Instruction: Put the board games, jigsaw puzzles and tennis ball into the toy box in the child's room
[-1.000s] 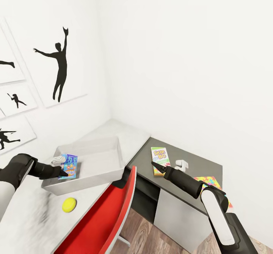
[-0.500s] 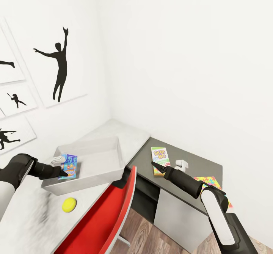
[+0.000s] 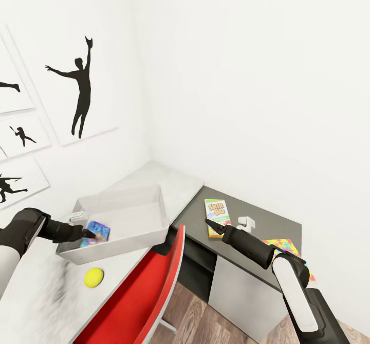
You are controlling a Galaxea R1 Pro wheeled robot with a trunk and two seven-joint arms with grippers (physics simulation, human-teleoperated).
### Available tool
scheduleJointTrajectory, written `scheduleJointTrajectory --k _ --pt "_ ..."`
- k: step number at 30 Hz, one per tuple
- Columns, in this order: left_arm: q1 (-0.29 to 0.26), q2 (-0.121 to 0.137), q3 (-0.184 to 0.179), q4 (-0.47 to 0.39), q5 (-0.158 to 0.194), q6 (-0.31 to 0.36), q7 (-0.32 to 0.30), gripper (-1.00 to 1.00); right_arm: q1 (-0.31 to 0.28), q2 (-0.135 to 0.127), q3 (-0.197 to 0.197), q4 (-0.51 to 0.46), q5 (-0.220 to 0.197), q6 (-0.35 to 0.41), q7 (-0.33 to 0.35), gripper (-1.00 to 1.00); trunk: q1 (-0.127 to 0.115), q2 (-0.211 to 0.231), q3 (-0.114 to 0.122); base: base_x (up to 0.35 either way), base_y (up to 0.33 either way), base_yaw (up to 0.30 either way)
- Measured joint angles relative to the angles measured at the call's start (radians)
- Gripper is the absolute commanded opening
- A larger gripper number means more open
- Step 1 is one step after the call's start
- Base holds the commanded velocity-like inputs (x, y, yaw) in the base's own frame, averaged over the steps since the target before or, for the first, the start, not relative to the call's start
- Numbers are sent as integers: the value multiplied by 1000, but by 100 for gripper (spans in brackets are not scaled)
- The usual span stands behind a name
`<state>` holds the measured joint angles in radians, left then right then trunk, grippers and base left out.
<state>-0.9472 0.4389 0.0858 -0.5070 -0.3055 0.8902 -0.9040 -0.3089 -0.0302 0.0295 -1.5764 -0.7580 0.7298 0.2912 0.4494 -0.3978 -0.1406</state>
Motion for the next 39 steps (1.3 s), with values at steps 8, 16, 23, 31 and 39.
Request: scheduleJointTrajectory --k 8,16,23,31,39 --pt "-1 10 1 -13 1 0 -5 100 0 0 1 0 0 0 0 100 0 0 0 0 0 0" --pt "0 35 57 -88 12 6 -77 100 0 1 1 0 0 0 0 100 0 0 0 0 0 0" --pt "0 50 130 -95 13 -1 -194 100 0 0 1 0 0 0 0 100 0 0 0 0 0 0" --pt "1 117 143 -96 13 -4 -464 100 0 5 4 0 0 0 0 100 0 0 0 0 0 0" --pt "9 190 176 -93 18 -11 -659 100 0 6 5 0 0 -4 0 100 0 0 0 0 0 0"
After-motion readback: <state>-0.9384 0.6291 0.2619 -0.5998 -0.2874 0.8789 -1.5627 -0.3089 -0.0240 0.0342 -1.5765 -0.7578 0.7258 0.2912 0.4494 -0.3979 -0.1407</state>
